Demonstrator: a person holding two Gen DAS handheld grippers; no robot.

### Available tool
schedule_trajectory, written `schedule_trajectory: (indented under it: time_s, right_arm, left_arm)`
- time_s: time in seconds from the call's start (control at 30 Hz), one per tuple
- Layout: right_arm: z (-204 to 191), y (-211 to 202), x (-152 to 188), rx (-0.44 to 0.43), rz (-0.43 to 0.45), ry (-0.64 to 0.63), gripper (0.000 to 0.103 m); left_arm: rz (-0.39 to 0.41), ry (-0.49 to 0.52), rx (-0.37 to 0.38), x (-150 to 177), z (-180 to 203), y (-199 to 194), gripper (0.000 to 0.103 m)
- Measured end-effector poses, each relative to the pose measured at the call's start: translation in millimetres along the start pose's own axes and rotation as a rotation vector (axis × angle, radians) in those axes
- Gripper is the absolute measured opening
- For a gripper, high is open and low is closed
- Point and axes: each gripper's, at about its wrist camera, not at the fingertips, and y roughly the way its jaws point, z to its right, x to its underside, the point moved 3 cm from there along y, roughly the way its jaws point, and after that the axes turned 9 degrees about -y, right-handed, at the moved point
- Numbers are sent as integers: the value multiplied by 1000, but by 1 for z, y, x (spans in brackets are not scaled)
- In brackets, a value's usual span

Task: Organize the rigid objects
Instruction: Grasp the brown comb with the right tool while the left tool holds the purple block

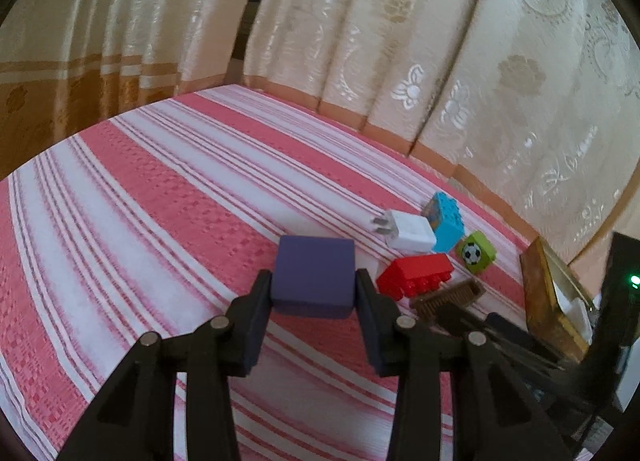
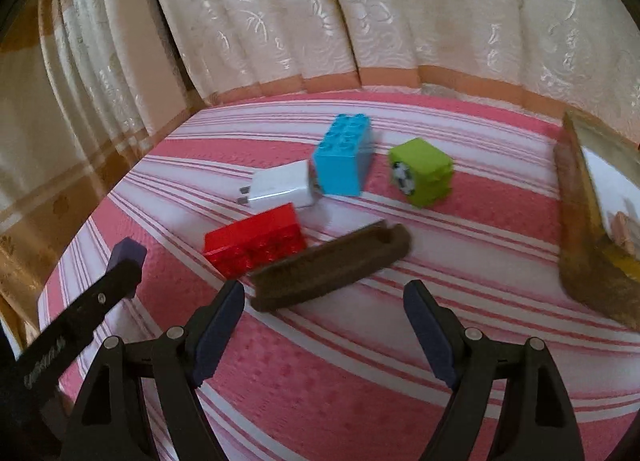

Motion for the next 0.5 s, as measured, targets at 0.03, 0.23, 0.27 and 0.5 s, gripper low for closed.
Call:
schedule_trajectory:
  time_s: [0.03,0.23,0.27,0.5]
  right_arm:
    - [-3,7,-1,-1,-23,13,84]
    - [-14,27,-18,87,-59,-33,86]
    - [-16,29,-19,94,-69,-55,86]
    - [-14,27,-14,69,-92,-206,68]
  left_arm:
    - [-5,1,0,0,0,0,40]
    - [-10,10,-10,1,3,1,40]
    - [-13,18,-12,1,4,2,40]
    - [-24,28,-16,2,5,4,40]
